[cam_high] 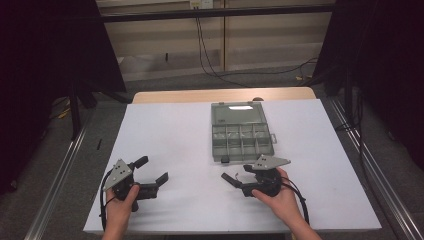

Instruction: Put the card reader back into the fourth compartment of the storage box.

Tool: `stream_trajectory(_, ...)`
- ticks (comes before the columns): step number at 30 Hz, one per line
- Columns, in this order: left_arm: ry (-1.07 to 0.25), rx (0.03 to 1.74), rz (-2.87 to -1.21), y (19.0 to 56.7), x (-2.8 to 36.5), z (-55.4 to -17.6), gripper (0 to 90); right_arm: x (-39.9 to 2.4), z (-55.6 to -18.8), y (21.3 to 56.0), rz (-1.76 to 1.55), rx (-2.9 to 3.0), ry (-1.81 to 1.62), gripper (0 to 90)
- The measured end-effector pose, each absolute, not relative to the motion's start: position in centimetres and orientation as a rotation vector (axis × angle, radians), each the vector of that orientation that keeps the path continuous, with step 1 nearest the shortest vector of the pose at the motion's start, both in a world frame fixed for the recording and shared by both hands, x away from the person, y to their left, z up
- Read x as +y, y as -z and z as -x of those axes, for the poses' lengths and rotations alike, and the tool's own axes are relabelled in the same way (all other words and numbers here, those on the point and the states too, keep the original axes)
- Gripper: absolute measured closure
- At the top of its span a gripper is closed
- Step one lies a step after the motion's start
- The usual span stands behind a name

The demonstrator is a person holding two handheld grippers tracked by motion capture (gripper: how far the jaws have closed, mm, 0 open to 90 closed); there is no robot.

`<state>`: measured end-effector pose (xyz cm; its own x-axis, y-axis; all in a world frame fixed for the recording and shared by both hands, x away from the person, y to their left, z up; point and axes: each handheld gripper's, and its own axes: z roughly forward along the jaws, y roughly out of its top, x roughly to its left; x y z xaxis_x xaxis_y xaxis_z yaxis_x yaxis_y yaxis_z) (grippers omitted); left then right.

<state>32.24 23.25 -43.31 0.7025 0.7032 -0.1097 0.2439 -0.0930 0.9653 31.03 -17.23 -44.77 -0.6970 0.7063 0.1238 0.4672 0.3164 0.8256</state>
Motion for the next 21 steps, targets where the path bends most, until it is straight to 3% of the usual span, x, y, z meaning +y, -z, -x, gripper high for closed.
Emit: stream_trajectory(21,-0.453,0.750,-1.649,43.5,23.2,-32.1,3.0,-15.8,-31.4,44.9,-1.043,2.401,-1.280,44.6)
